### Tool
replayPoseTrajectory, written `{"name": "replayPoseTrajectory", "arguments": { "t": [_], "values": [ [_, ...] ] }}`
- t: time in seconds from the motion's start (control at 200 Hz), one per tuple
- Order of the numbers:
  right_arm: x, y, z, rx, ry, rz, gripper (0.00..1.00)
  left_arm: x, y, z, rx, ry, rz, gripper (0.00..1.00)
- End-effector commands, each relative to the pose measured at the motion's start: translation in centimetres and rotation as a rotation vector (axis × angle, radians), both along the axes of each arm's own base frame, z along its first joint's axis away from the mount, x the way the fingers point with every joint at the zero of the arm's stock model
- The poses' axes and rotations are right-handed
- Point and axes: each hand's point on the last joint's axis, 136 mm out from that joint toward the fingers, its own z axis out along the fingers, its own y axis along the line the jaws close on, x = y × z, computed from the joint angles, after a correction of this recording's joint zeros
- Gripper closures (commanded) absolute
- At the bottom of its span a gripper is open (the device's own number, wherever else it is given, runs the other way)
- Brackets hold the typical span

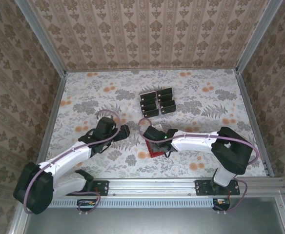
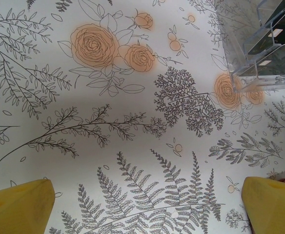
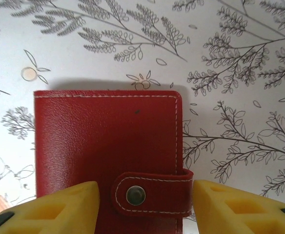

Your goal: Put the credit cards into the card holder

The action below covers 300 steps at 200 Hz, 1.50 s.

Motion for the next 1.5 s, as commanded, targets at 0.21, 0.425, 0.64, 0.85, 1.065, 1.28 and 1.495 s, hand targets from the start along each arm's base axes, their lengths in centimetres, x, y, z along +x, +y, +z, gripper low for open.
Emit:
{"name": "replayPoseTrajectory", "arguments": {
  "t": [0.21, 0.425, 0.64, 0.85, 1.065, 1.28, 1.495],
  "values": [
    [-0.2, -1.1, -1.6, -0.036, 0.027, 0.007, 0.54, 0.3, -0.5, 1.3, 0.002, -0.014, 0.006, 0.00],
    [-0.3, -1.7, -1.2, -0.025, 0.024, -0.003, 0.62, 0.3, -0.7, 1.3, 0.002, -0.011, 0.002, 0.00],
    [-0.4, -1.8, -0.4, -0.016, 0.015, 0.006, 0.42, 0.4, -1.0, 1.4, 0.005, -0.007, -0.006, 0.00],
    [-0.3, -1.3, 0.7, -0.021, 0.004, 0.041, 0.42, 0.4, -1.2, 1.2, 0.006, -0.002, -0.010, 0.00],
    [-0.3, -0.8, 1.1, -0.076, -0.009, 0.087, 0.47, 0.4, -1.3, 1.2, 0.004, -0.001, -0.011, 0.00],
    [-0.4, -0.7, 0.5, -0.102, 0.001, 0.098, 0.52, 0.4, -1.3, 1.0, 0.007, 0.000, -0.012, 0.00],
    [-0.6, -0.9, -0.2, -0.115, 0.012, 0.099, 0.53, 0.4, -1.4, 0.8, 0.012, 0.005, -0.014, 0.00]
  ]
}}
